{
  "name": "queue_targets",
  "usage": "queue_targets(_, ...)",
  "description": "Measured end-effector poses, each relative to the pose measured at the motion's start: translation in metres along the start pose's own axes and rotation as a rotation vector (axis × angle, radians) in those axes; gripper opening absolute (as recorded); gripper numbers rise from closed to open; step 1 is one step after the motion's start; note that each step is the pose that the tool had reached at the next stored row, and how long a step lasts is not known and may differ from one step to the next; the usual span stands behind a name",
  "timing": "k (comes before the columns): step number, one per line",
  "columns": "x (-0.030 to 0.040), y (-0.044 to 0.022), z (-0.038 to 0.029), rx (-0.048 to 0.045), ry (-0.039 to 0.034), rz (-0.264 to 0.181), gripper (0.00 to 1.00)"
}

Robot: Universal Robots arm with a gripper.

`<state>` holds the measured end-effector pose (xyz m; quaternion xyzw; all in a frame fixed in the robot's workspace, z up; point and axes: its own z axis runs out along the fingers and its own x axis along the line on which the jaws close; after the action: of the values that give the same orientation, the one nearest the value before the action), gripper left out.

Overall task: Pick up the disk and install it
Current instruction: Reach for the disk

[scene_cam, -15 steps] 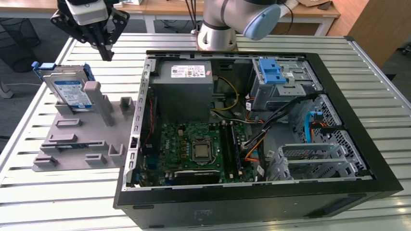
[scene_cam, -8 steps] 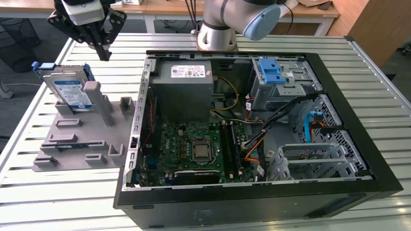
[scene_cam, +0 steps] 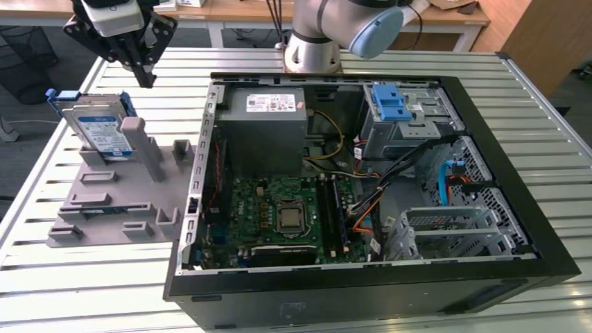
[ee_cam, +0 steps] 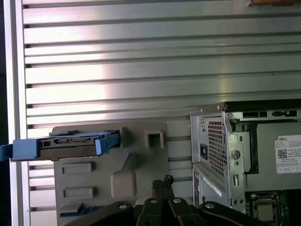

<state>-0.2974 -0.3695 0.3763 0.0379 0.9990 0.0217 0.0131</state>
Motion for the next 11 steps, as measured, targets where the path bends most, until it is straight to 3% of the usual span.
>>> queue_targets(11, 0.009, -0.0001, 0.0012, 0.0, 0.0, 0.0, 0.11)
